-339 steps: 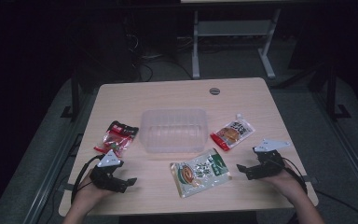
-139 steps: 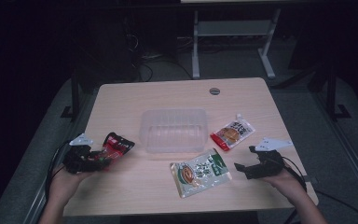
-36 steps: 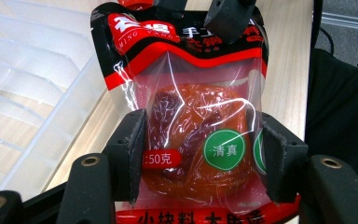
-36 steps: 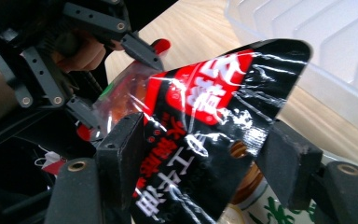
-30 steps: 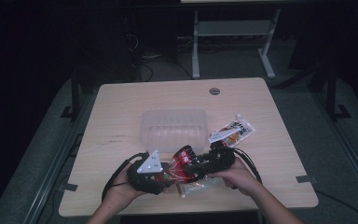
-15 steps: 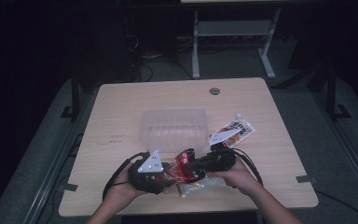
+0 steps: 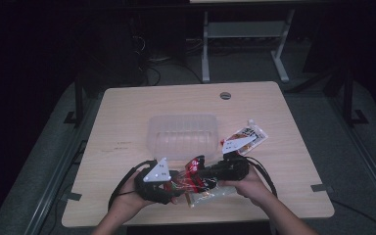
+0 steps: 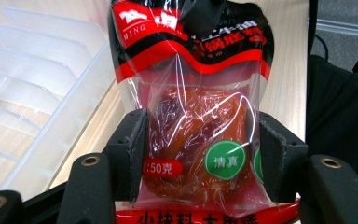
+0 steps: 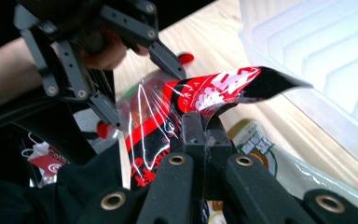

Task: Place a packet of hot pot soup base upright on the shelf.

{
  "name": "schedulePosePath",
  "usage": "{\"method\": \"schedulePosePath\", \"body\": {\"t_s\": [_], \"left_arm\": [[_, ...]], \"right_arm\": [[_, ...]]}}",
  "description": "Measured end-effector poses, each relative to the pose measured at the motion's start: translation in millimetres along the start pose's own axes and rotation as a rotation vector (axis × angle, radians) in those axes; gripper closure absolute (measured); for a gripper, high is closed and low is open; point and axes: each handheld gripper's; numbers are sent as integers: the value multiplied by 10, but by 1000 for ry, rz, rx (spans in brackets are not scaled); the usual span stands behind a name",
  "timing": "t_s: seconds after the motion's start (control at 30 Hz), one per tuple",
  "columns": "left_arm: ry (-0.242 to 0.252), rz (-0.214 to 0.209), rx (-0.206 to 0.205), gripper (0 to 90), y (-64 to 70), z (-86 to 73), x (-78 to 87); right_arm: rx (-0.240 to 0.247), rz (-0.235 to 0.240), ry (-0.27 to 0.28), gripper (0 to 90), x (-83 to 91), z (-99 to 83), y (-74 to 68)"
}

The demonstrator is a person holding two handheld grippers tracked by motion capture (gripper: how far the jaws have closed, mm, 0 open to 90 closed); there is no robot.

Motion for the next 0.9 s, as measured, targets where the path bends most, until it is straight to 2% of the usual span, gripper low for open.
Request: {"method": "schedulePosePath", "body": {"t_s": [0.07, 0.17, 0.2, 0.43, 0.57, 0.67, 0.8, 0.9], "left_arm": [[-1, 1, -8, 401, 9, -4, -8], [-4, -5, -16, 399, 12, -1, -11], [4, 0, -16, 394, 15, 2, -9], [29, 10, -7, 348, 2, -10, 15], [53, 21, 36, 322, -57, -54, 82], [51, 16, 63, 321, -99, -104, 118], [41, 19, 77, 283, -121, -165, 148], [33, 31, 81, 255, -134, -210, 187]], "right_arm": [[7, 37, 32, 900, 20, 10, -11], [10, 58, 52, 900, 27, 20, -25], [14, 81, 79, 900, 39, 30, -35], [22, 114, 123, 900, 90, 65, -70], [11, 142, 162, 900, 142, 78, -79], [-1, 151, 196, 900, 180, 84, -87], [5, 158, 239, 900, 254, 104, -87], [12, 144, 249, 900, 303, 118, -94]]}}
Point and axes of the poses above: each handheld gripper's, and its own axes: x roughly backward along the jaws, z roughly out of its top, y roughly to its right, and after that the axes turned 7 degrees about z, right-handed
